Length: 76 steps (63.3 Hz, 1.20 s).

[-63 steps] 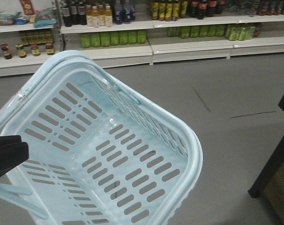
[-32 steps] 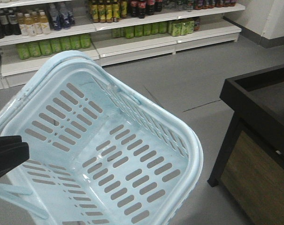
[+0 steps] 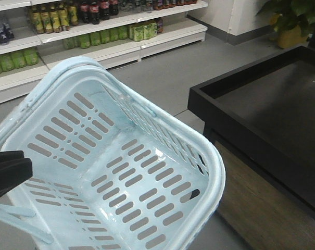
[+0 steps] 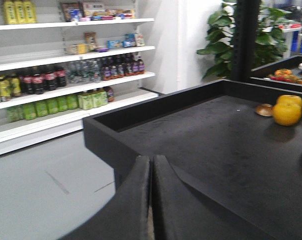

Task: Pick three apples into basket with both arms
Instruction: 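Turn the base toward the apple and orange table holding the basket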

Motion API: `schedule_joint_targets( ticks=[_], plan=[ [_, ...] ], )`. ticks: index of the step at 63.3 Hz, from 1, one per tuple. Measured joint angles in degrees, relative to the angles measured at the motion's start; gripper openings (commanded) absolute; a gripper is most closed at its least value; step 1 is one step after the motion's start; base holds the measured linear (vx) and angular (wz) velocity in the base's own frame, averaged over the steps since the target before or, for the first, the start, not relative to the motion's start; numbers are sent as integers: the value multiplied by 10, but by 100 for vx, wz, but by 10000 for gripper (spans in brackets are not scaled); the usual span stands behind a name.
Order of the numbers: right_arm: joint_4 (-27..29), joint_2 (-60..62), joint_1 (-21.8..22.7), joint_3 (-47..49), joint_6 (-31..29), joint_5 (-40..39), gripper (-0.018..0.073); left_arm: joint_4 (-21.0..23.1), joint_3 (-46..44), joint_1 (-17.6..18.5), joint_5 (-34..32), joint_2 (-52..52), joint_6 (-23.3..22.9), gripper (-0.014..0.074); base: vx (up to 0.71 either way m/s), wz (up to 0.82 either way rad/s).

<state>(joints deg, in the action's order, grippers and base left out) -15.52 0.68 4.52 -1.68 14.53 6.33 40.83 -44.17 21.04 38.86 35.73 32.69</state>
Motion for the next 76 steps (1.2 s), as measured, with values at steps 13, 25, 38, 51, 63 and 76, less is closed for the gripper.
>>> schedule_joint_targets(
  ticks=[13,25,38,51,63,76],
  plan=[
    [0,0,0,0,0,0,-5,0,0,0,0,0,0,-6,10,-38],
    [0,0,0,0,0,0,-5,0,0,0,0,0,0,-6,10,-40],
    [0,0,0,0,0,0,-5,0,0,0,0,0,0,-6,10,-43],
    [0,0,0,0,0,0,-5,0,0,0,0,0,0,-6,7,-49],
    [0,0,0,0,0,0,-5,0,0,0,0,0,0,-6,5,-44],
    [0,0,0,0,0,0,-5,0,0,0,0,0,0,-6,3,-29]
  ],
)
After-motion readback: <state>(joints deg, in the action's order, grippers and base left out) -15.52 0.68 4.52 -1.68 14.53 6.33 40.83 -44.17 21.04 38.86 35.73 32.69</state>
